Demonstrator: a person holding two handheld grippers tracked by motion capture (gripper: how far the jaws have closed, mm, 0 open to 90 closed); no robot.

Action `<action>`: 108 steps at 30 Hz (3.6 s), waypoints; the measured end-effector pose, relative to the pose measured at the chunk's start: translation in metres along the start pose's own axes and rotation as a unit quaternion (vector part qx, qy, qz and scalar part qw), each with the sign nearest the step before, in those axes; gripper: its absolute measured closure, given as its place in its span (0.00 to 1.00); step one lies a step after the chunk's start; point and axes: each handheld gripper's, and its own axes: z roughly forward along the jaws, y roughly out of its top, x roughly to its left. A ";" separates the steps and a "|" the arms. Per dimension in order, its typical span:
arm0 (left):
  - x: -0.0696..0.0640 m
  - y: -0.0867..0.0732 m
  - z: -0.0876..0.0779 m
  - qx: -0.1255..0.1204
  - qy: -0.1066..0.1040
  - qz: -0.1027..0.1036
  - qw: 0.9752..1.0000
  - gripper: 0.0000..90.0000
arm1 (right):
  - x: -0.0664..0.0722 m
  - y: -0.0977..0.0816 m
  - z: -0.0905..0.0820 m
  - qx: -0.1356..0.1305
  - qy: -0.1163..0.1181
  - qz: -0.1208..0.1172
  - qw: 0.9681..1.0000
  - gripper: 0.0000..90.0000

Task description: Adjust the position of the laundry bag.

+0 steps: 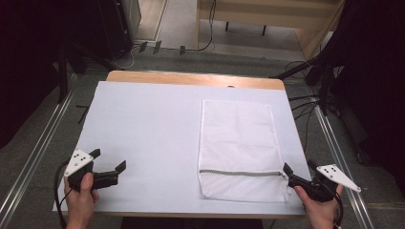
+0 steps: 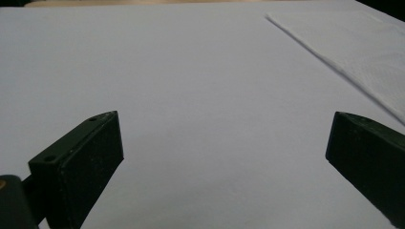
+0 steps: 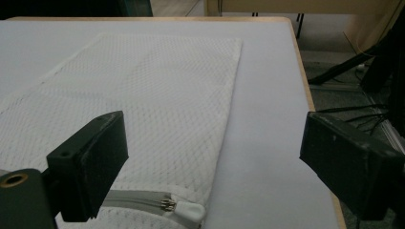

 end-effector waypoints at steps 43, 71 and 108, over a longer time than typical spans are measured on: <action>-0.133 0.051 0.140 0.132 -0.100 0.007 0.986 0.38 | 0.014 -0.002 0.010 0.016 0.025 -0.008 1.000 0.37; -0.177 0.045 0.193 0.180 -0.073 0.004 0.981 0.83 | 0.020 -0.010 0.018 0.018 0.037 -0.009 0.999 0.41; -0.071 0.037 0.134 0.138 -0.063 -0.077 0.985 1.00 | 0.030 -0.007 0.019 0.028 0.048 -0.019 0.998 0.27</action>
